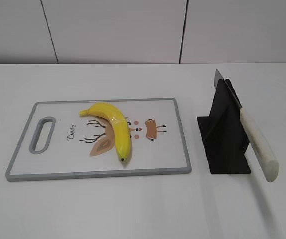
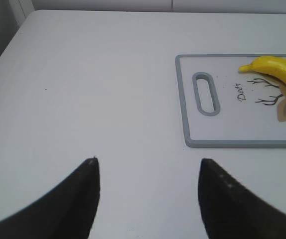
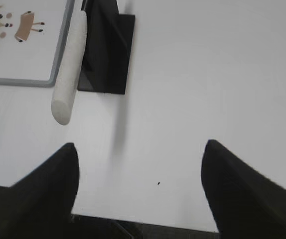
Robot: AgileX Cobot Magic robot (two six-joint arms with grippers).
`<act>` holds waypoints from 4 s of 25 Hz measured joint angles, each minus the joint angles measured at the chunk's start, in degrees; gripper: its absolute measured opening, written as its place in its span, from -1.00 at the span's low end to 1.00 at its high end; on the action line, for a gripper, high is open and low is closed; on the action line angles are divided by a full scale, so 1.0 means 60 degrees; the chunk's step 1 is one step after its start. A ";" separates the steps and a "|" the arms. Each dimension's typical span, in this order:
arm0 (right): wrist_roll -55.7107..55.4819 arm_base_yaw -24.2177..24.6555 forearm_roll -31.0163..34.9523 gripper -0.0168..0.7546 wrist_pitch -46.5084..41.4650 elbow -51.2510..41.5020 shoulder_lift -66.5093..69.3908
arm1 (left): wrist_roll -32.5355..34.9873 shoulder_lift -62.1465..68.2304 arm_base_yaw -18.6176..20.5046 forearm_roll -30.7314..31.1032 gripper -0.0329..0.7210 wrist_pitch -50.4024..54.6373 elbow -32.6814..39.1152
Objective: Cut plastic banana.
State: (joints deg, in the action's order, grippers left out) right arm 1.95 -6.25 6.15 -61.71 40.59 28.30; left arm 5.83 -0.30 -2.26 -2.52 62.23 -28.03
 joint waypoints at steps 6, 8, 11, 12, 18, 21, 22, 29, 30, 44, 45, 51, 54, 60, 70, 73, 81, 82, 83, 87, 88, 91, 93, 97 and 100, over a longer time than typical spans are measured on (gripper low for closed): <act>-0.0887 -0.1057 0.0064 0.55 -0.0273 0.0888 0.1933 | 0.0000 0.0000 0.0000 0.0000 0.66 0.0000 0.0000; -0.1149 -0.1860 -0.0196 0.55 -0.0306 0.1143 0.2410 | 0.0000 0.0000 0.0000 0.0000 0.66 0.0000 0.0000; -0.1777 -0.3048 -0.0953 0.55 -0.0389 0.1518 0.3135 | 0.0000 0.0000 0.0000 0.0000 0.65 -0.0009 0.0000; -0.2122 -0.3413 -0.1299 0.55 -0.0437 0.1677 0.3429 | 0.0000 0.0000 0.0000 0.0000 0.64 -0.0009 0.0000; -0.3050 -0.4692 -0.1851 0.55 -0.0692 0.2169 0.4867 | 0.0000 0.0000 0.0000 0.0000 0.63 -0.0009 0.0000; -0.3089 -0.4733 -0.1789 0.55 -0.0758 0.2306 0.5620 | 0.0000 0.0000 0.0000 0.0000 0.63 -0.0009 0.0000; -0.3097 -0.4733 -0.1753 0.55 -0.0758 0.2329 0.5909 | 0.0000 0.0000 0.0000 0.0000 0.63 -0.0009 0.0000; -0.3171 -0.4583 -0.1577 0.55 -0.0157 0.2370 0.7722 | 0.0000 0.0000 0.0000 0.0000 0.63 -0.0009 0.0000; -0.3171 -0.4491 -0.1467 0.55 0.0075 0.2370 0.7929 | 0.0000 0.0000 0.0000 0.0000 0.63 -0.0009 0.0000; -0.3433 -0.4218 -0.1299 0.44 0.0846 0.2387 0.9994 | 0.0000 0.0000 0.0000 -0.0018 0.63 0.0000 0.0000; -0.3452 -0.4218 -0.1289 0.37 0.0875 0.2387 1.0017 | 0.0000 0.0000 0.0000 -0.0018 0.63 0.0000 0.0000; -0.3922 -0.4218 -0.1334 -0.18 0.0927 0.2387 1.0079 | 0.0000 0.0000 0.0000 -0.0018 0.63 0.0000 0.0000; -0.4372 -0.4148 -0.1508 -0.48 0.0855 0.2387 1.0079 | 0.0000 0.0000 0.0000 -0.0026 0.63 -0.0009 0.0000; -0.4826 -0.4138 -0.1547 -0.51 0.0870 0.2387 1.0079 | 0.0000 0.0000 0.0000 -0.0026 0.63 -0.0009 0.0000; -0.5001 -0.4138 -0.1453 -0.52 0.0837 0.2387 0.9297 | 0.0000 0.0000 0.0000 -0.0026 0.62 -0.0009 0.0000; -0.5072 -0.4138 -0.1435 -0.52 0.0786 0.2387 0.8881 | 0.0000 0.0000 0.0000 -0.0026 0.62 -0.0009 0.0000; -0.5286 -0.4149 -0.1546 -0.52 0.0630 0.2473 0.7941 | 0.0000 0.0000 0.0000 -0.0026 0.62 0.0000 0.0000; -0.5297 -0.4149 -0.1578 -0.52 0.0544 0.2539 0.7858 | 0.0000 0.0000 0.0000 -0.0026 0.62 0.0000 0.0000; -0.5305 -0.4149 -0.1607 -0.52 0.0437 0.2641 0.7799 | 0.0000 0.0000 0.0000 -0.0026 0.62 0.0000 0.0000; -0.5316 -0.4149 -0.1698 -0.52 0.0067 0.3213 0.7637 | 0.0000 0.0000 0.0000 -0.0026 0.62 0.0000 0.0000; -0.5297 -0.4149 -0.1732 -0.52 -0.0023 0.3393 0.7637 | 0.0000 0.0000 0.0000 -0.0026 0.62 0.0000 0.0000; -0.5025 -0.4149 -0.1751 -0.52 -0.0074 0.3787 0.7637 | 0.0000 0.0000 0.0000 -0.0026 0.62 -0.0010 0.0000; -0.4430 -0.4149 -0.1760 -0.52 -0.0084 0.4014 0.7637 | 0.0000 0.0000 0.0000 -0.0036 0.62 -0.0029 0.0000; -0.3335 -0.4149 -0.1916 -0.52 -0.0084 0.4561 0.7688 | 0.0229 0.0043 0.0000 -0.0205 0.62 -0.0085 -0.0020; -0.2587 -0.4149 -0.2090 -0.52 -0.0210 0.5080 0.7955 | 0.0587 0.0534 0.0000 -0.0512 0.62 -0.0386 -0.0164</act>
State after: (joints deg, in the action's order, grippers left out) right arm -13.57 -31.14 -6.38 -62.96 71.07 76.03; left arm 9.35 2.90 -2.26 -5.59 59.91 -29.02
